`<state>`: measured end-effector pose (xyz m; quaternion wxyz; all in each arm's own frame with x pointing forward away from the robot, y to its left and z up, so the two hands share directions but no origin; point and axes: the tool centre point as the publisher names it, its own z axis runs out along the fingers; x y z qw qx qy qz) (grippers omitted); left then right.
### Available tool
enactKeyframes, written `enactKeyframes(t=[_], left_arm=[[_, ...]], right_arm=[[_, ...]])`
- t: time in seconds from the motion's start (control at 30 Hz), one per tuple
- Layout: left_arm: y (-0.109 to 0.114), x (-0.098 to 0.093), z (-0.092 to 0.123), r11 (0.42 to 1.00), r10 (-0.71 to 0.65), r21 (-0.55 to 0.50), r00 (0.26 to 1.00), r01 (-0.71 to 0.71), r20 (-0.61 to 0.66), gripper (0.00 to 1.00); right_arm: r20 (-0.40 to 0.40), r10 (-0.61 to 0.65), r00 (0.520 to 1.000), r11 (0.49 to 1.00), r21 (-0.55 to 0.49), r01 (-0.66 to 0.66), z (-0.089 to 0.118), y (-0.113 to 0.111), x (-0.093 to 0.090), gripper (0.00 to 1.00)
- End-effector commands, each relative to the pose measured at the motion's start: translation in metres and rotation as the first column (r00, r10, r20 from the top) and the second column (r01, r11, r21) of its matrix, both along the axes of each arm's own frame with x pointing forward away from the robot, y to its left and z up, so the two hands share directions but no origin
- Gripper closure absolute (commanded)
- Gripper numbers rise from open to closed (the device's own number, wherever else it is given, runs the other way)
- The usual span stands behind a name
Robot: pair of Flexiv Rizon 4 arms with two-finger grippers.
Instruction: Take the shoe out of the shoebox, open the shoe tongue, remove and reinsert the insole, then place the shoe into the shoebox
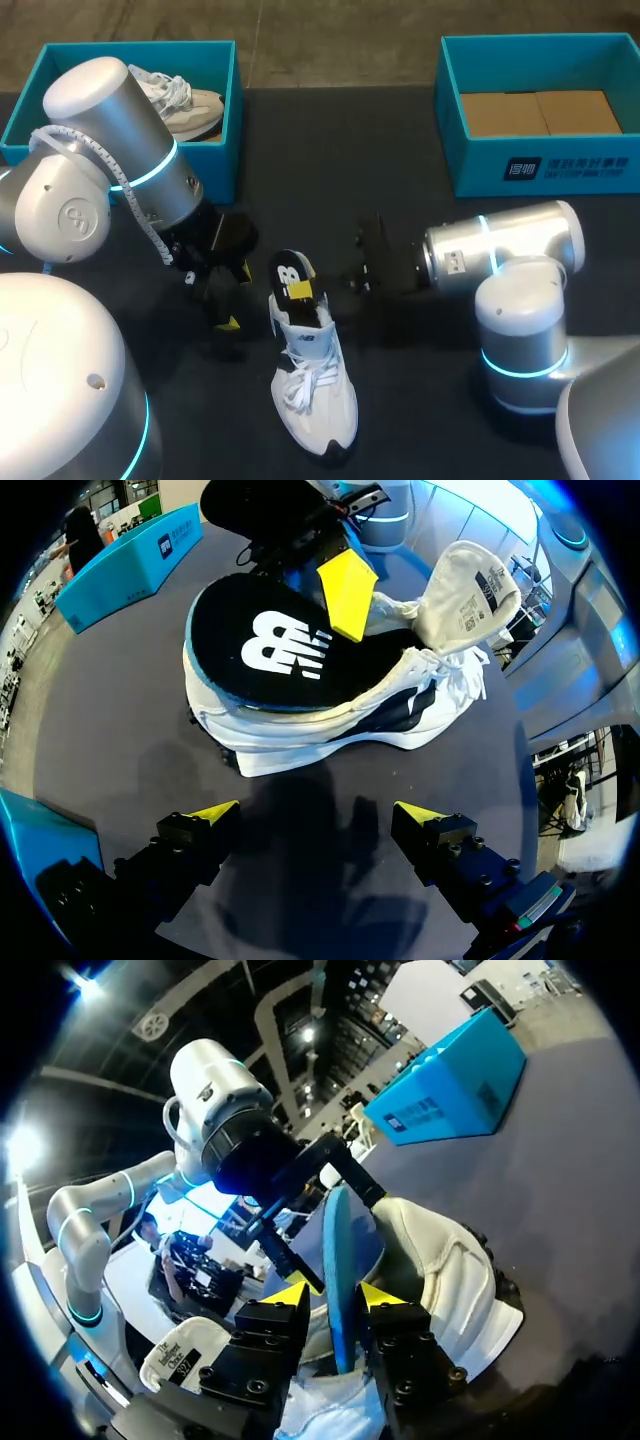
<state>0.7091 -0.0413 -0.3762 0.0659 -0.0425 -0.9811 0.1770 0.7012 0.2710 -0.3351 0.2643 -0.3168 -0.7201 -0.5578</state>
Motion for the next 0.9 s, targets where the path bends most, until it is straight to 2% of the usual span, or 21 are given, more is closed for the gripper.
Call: enactKeyframes(t=[0.03,0.17,0.2,0.27,0.6,0.9], left_arm=[[0.0,-0.001,0.0,1.0,0.001,0.001,1.0,-0.001,0.002,0.0],[0.0,-0.001,0.0,1.0,0.001,0.001,1.0,-0.001,0.002,0.0],[0.0,-0.001,0.0,1.0,0.001,0.001,1.0,-0.001,0.002,0.0],[0.0,-0.001,0.0,1.0,0.001,0.001,1.0,-0.001,0.002,0.0],[0.0,-0.001,0.0,1.0,0.001,0.001,1.0,-0.001,0.002,0.0],[0.0,-0.001,0.0,1.0,0.001,0.001,1.0,-0.001,0.002,0.0]], right_arm=[[-0.001,0.025,1.0,1.0,-0.019,-0.025,0.003,0.009,0.008,0.74],[0.001,0.034,0.999,0.999,-0.02,-0.034,0.004,0.011,0.01,0.79],[0.001,0.035,0.999,0.999,-0.02,-0.035,0.004,0.011,0.01,0.84],[0.001,0.036,0.999,0.999,-0.02,-0.036,0.003,0.011,0.011,1.0],[-0.034,0.021,0.999,0.999,-0.024,-0.022,-0.007,0.005,0.01,1.0],[-0.069,-0.008,0.998,0.999,-0.033,0.005,-0.018,-0.007,-0.004,1.0]])
